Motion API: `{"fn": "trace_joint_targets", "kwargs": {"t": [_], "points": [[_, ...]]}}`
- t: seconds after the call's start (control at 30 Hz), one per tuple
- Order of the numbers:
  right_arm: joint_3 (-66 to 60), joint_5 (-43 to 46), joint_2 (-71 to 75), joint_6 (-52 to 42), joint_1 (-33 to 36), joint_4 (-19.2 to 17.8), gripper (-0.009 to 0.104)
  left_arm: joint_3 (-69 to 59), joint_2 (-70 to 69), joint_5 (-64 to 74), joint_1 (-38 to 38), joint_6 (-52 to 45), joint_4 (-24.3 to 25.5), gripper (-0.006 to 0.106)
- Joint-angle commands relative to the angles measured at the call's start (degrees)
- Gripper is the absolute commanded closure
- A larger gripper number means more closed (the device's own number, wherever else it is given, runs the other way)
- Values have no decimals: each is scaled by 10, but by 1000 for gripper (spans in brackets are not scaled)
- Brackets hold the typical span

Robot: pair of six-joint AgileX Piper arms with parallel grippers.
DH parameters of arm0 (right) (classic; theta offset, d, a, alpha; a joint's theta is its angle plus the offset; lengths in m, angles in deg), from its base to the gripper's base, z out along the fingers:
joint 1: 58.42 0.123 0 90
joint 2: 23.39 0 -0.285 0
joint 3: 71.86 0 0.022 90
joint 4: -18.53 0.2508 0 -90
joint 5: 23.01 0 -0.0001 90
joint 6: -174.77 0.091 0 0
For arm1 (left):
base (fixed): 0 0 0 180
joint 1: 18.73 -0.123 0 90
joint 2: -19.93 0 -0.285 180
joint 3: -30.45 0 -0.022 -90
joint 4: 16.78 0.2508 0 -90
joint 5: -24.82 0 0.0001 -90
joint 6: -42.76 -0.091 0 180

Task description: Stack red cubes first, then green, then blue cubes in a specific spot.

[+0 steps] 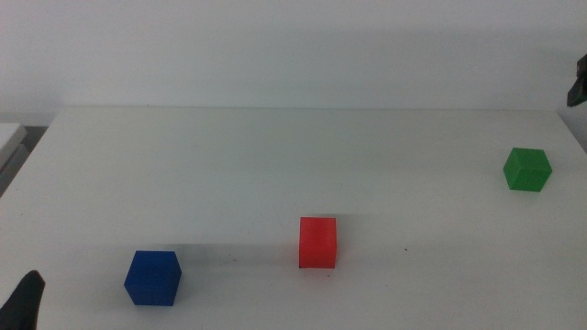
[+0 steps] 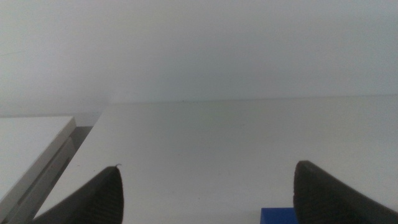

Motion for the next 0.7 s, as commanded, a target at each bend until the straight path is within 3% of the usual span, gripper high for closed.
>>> {"fn": "trace_joint_targets", "kwargs": {"t": [0.0,0.3,0.67], "points": [[37,-16,-43,-41,-10,7,2,0,-2,-7,-1,3,0,7],[65,6,-135,-25,34,-57,2,0,-2,-7,-1,3,0,7],[65,68,-217,0,51,-74,2,0,-2,-7,-1,3,0,7]]}}
